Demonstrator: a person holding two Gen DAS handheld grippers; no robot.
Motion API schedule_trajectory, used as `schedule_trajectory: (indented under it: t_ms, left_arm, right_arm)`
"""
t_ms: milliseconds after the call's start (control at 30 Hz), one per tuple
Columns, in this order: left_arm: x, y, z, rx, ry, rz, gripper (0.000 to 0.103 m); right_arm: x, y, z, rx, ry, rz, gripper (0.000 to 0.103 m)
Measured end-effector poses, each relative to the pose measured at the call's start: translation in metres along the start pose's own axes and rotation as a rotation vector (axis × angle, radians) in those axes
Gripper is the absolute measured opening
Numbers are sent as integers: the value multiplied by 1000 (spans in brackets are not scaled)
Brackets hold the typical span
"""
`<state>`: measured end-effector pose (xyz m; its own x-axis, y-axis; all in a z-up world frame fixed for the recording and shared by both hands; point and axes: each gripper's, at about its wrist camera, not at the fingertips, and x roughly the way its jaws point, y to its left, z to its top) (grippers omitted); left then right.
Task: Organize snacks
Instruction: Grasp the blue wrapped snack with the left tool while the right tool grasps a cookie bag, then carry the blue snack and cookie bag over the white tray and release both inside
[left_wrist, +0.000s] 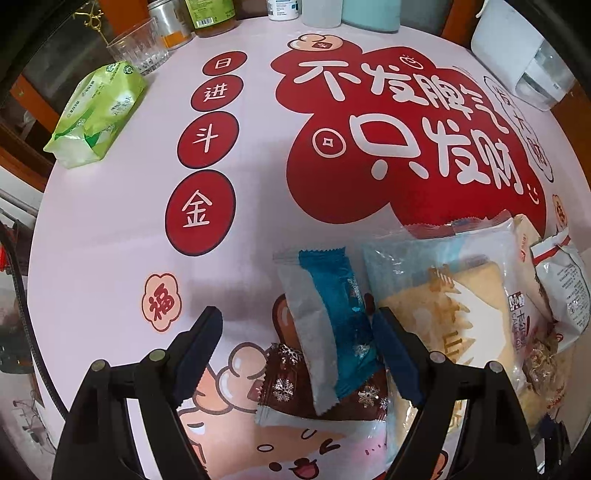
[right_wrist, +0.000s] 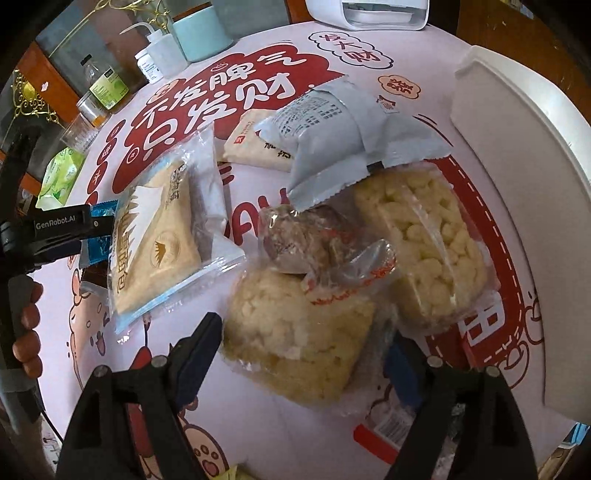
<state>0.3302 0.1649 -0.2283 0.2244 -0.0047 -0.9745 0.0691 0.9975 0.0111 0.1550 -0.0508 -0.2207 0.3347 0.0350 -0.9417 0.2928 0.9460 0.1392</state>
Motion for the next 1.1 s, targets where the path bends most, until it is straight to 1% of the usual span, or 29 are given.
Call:
schedule_trajectory:
  t_ms: [33, 67, 100, 133, 167, 267, 333, 400, 467, 567, 700, 900, 1100]
  left_arm:
    - [0, 0, 0, 1, -1, -9, 75]
    - [0, -1, 0, 6, 1, -30, 67]
    - [0, 0, 0, 8, 2, -43, 56]
    - [-1, 0, 0, 9, 3, -54, 47]
    - [-1, -1, -1, 13, 6, -56, 34]
    - [-4, -5, -4, 26, -23, -41, 29]
    - [-8, -7, -6, 24, -46, -36, 28]
    - [-17, -5, -8, 11, -71, -59, 27]
    - [-28, -3, -9, -1, -100, -64, 27]
    - [-47, 7, -11, -13, -127, -84, 27]
    - [-80, 9, -26, 4, -170, -111, 27]
    - [-133, -1, -60, 65, -220, -185, 27]
    - [-168, -29, -87, 161, -246, -228, 27]
  right_arm:
    - [0, 0, -1, -3, -3, -2, 79]
    - [-1, 0, 0, -7, -5, -3, 78]
    - [-1, 1, -1, -12, -6, -5, 77]
    - [-1, 0, -2, -12, -8, -4, 77]
    - [-2, -1, -2, -12, -9, -2, 76]
    - [-5, -1, -6, -23, -10, -5, 76]
    - [-6, -2, -8, -27, -9, -7, 75]
    - [-10, -3, -9, -19, -12, 7, 75]
    - [-16, -4, -11, -15, -24, 29, 75]
    - [-31, -6, -13, -11, -49, 58, 75]
    - [-57, -9, -13, -19, -93, 72, 74]
    - [-110, -12, -14, -30, -205, 67, 74]
    - [-166, -20, -21, -35, -340, 65, 74]
